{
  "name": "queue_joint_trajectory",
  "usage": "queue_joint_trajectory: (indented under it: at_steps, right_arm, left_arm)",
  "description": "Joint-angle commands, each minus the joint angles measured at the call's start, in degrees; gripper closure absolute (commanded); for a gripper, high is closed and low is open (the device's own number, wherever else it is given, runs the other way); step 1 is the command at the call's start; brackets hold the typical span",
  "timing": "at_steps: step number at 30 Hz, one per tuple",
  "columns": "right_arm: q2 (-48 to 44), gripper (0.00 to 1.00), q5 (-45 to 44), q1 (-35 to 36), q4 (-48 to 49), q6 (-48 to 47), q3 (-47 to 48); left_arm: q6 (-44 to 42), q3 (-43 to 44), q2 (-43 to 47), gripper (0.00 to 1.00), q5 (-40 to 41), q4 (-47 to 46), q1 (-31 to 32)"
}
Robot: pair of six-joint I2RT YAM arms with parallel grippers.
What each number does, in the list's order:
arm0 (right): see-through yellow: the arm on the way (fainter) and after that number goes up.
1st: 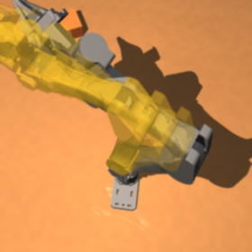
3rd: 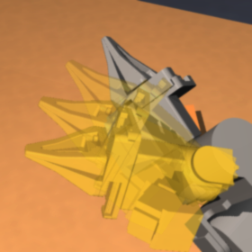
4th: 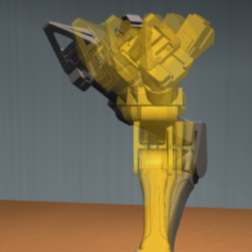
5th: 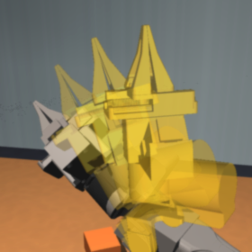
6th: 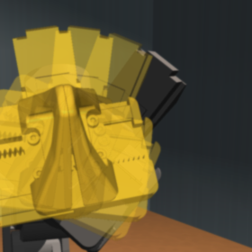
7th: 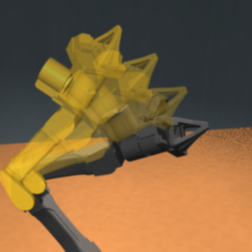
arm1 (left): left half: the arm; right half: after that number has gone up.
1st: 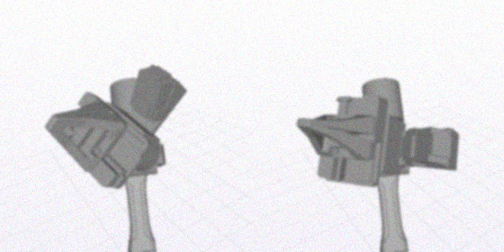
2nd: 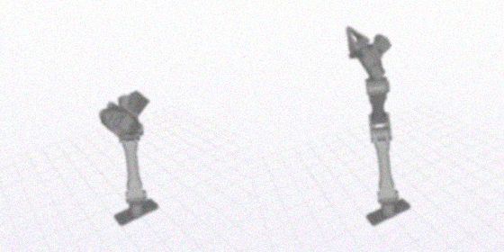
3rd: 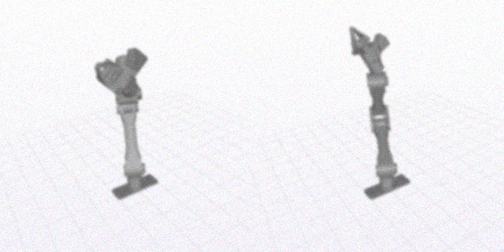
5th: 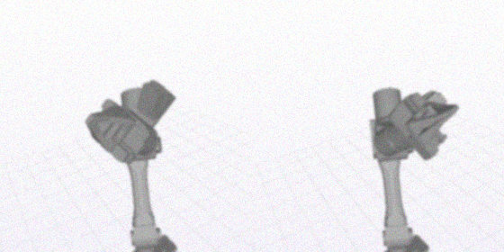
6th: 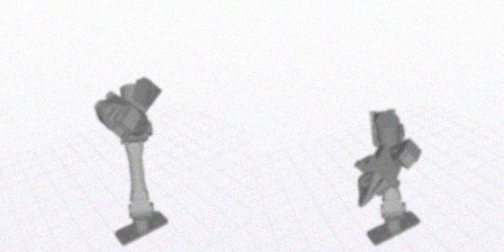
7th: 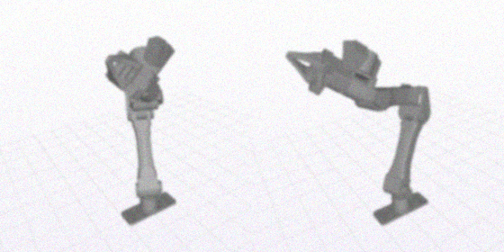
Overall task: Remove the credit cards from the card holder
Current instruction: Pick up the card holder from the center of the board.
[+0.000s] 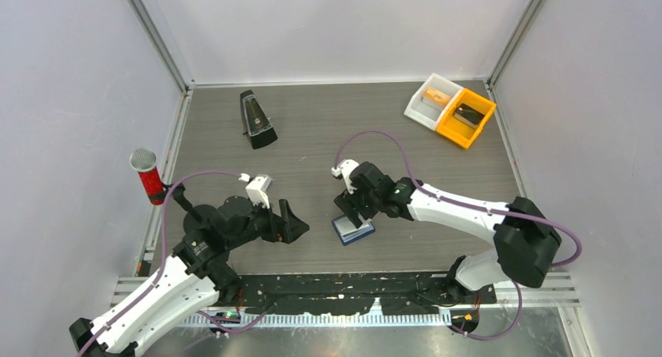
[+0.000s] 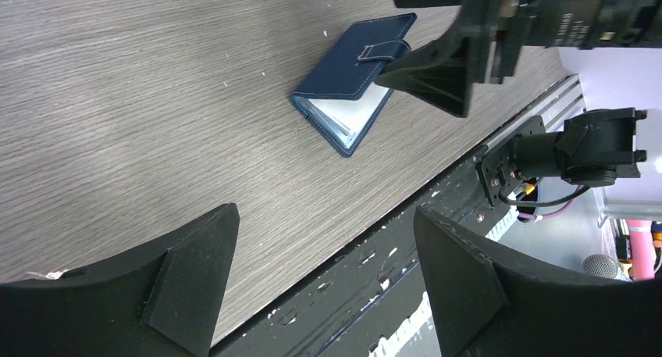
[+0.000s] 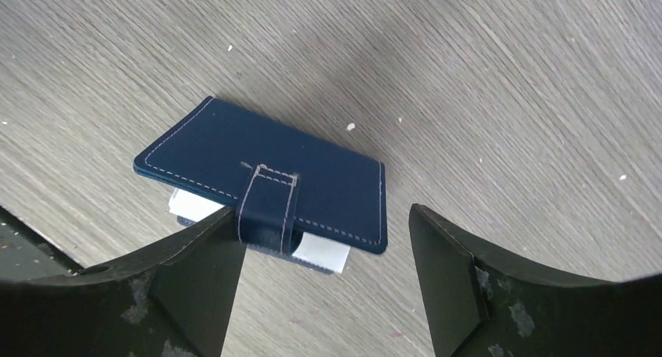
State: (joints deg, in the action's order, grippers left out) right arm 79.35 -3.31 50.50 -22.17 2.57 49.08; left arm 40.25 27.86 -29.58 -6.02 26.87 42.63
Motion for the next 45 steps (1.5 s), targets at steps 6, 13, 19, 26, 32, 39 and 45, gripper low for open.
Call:
queue_joint_trajectory:
  at_steps: [6,13,19,26,32,39,45]
  right_arm:
    - [7.13,0.37,-0.42,1.8,2.46,-5.06,6.56]
    - [3.22,0.9,0.28,1.72,3.42,0.39,2.79]
    - [-3.48,0.95,1.53,1.15,6.51,11.61,-2.22]
    - [-6.37,0.95,13.33,-1.6,16.3,26.2,-9.03]
    - [-13.67,0.95,22.88,-5.79,21.63,29.59,-13.76]
    - [-25.31,0.95,28.52,-9.22,20.4,29.98,-16.44]
    - [-31.53,0.95,34.88,-9.33,21.44,31.58,-16.57]
  left_arm:
    - [-2.02,1.92,2.52,0.14,-1.3,2.18,0.17]
    - [-2.3,1.31,3.65,0.14,-1.01,3.74,0.17]
    - [-0.88,1.34,2.56,0.14,-2.8,2.46,0.17]
    - [1.22,-0.14,0.61,0.18,-3.83,-0.44,0.17]
    - [2.29,-0.74,0.71,0.19,-5.11,-1.9,0.17]
    - [4.03,0.38,0.2,0.21,-6.73,-4.46,0.17]
    - [7.79,-0.6,-1.38,0.23,-10.57,-14.68,0.17]
